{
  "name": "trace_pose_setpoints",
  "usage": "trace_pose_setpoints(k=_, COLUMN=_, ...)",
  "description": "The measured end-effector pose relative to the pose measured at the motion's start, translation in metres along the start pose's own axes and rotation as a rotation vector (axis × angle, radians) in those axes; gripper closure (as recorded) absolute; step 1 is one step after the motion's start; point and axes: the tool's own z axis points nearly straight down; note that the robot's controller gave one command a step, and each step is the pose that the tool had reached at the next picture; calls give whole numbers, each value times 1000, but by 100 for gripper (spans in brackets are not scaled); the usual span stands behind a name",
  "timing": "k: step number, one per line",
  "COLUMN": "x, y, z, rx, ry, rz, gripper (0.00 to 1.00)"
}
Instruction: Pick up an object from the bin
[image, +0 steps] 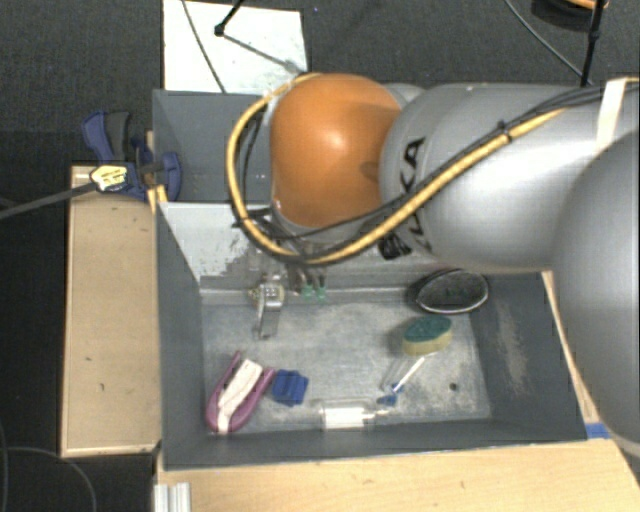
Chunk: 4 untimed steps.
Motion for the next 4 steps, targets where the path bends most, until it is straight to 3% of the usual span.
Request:
trace_pose_setpoints(k=1, x=57, y=-2, z=107, rx=3, ry=9, rz=-193, gripper=0)
trace_pose_setpoints(k=2, x=65, y=-18, z=159, rx=-4, ry=-15, rz=-683, gripper=0)
trace_pose_setpoints(k=3, x=61, y=-13, z=153, rx=-11, ry=-36, rz=-679, gripper=100)
trace_pose_setpoints(k=4, x=52, y=-7, z=156, rx=-5, ry=-15, rz=-698, gripper=100)
